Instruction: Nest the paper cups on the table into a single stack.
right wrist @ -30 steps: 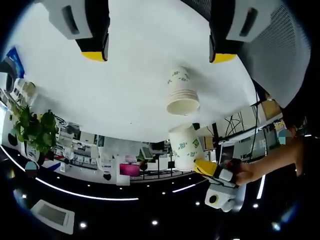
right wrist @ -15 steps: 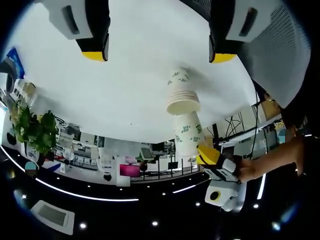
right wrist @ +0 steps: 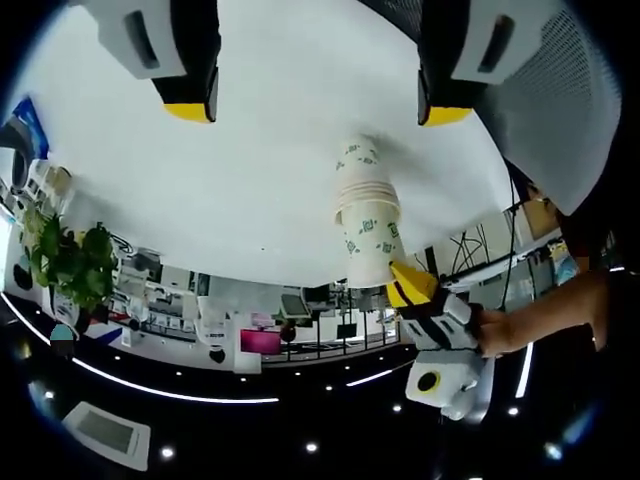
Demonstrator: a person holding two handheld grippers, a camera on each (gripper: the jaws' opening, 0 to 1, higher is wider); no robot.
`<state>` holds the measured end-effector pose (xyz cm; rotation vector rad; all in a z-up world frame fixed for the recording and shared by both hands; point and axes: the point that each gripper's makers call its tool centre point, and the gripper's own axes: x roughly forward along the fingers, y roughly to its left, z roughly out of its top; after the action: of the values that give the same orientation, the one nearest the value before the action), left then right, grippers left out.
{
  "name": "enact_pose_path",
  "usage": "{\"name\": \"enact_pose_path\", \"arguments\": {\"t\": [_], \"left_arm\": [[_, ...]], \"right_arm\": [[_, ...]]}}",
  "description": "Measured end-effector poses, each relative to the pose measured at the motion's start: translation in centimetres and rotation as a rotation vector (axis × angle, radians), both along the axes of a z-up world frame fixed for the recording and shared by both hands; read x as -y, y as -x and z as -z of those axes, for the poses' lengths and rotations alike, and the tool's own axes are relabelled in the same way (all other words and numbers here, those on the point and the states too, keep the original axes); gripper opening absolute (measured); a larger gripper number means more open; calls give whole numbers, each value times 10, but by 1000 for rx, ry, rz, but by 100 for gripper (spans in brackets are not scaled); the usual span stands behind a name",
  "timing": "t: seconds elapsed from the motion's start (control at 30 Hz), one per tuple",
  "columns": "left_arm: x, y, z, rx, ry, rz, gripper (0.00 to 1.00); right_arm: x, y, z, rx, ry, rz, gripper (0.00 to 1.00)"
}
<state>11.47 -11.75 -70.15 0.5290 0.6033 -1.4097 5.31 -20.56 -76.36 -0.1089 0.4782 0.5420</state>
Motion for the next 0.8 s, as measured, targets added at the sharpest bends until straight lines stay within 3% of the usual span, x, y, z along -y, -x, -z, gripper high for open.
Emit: {"name": "enact_pose_path", "arguments": {"t": [0.37,0.8], "left_arm": [[5,3,25,22,-72,47,0],[6,10,52,-64,-104,62,0]], "right_arm": [[2,0,1,-1,1,1,83],[-1,0,0,-2,4,4,82]]}}
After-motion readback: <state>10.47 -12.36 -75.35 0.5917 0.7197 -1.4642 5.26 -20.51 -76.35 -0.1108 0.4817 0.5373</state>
